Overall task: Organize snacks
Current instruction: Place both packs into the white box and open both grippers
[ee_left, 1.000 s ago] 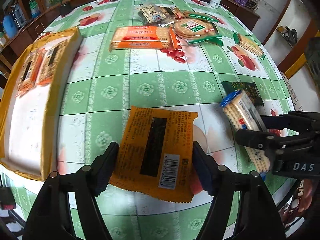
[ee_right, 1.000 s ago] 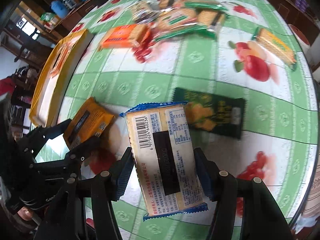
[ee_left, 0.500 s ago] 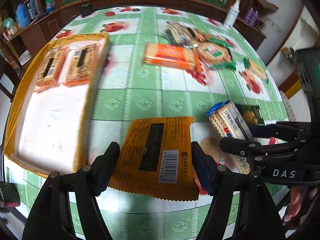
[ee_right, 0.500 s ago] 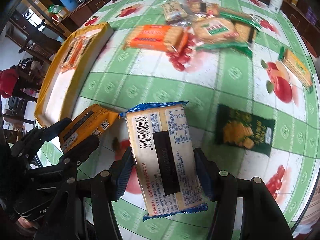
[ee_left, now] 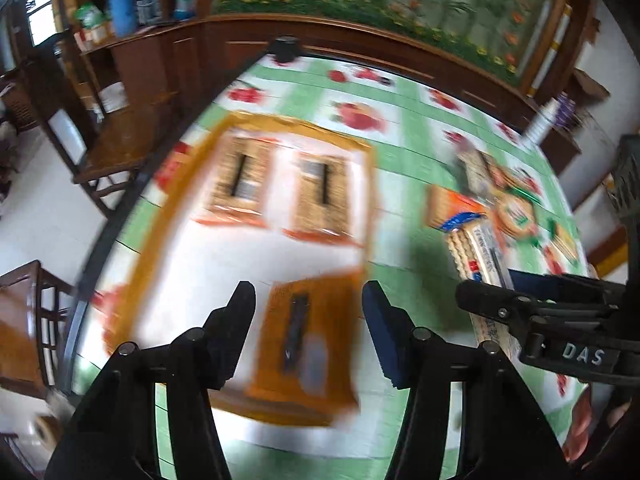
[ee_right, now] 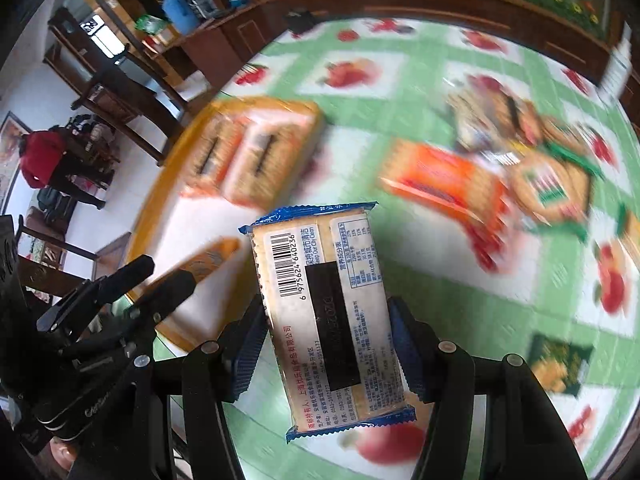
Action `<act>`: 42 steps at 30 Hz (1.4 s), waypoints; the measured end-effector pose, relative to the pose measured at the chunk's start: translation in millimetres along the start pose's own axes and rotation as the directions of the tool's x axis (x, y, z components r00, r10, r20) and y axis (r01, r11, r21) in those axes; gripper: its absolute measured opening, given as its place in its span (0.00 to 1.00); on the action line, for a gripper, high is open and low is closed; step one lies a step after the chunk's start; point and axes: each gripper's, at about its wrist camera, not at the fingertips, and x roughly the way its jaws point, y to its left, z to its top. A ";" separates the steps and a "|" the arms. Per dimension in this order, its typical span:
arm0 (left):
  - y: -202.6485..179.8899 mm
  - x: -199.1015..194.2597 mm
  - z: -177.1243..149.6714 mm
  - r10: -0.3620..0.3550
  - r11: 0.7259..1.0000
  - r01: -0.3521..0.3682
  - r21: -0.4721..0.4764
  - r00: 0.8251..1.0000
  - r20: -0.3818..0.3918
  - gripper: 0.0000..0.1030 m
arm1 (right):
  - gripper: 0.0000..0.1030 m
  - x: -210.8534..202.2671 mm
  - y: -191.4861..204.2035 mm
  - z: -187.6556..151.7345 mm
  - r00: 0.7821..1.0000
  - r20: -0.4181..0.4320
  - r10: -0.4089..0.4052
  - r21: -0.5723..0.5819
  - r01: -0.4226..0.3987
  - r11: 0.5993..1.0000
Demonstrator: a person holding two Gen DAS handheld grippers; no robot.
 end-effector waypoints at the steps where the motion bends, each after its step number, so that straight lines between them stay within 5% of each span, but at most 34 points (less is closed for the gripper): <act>1: 11.5 3.5 5.1 0.033 0.999 -0.033 -0.014 0.999 0.005 0.53 | 0.59 5.3 8.0 6.1 1.000 0.000 0.010 -0.001 -0.010 1.000; 9: 72.5 30.8 25.8 0.105 0.987 -0.113 -0.115 0.992 -0.074 0.53 | 0.59 50.4 69.5 41.0 0.997 0.005 0.072 -0.001 -0.072 0.997; 12: 80.2 42.3 21.5 0.091 0.985 -0.107 -0.134 0.988 -0.122 0.52 | 0.59 72.9 78.8 46.7 0.998 -0.011 0.067 0.021 -0.067 0.998; 18: 93.7 49.6 20.1 0.176 0.971 -0.199 -0.134 0.970 -0.165 0.50 | 0.56 100.0 94.4 48.6 0.995 -0.049 0.090 0.014 -0.089 0.996; 27: 88.6 48.7 19.5 0.281 0.949 -0.300 -0.098 0.945 -0.169 0.51 | 0.56 96.7 102.8 49.5 0.995 -0.025 0.092 -0.004 -0.093 0.996; 33: 39.6 45.1 19.6 0.188 0.978 -0.199 -0.065 0.971 -0.149 0.52 | 0.60 46.4 64.9 23.9 0.993 0.116 0.016 -0.006 -0.016 1.000; 42: -96.7 68.5 10.2 0.060 0.989 -0.025 0.145 0.970 -0.238 0.52 | 0.75 -17.5 -81.2 -29.8 0.993 0.089 -0.082 0.095 0.074 0.993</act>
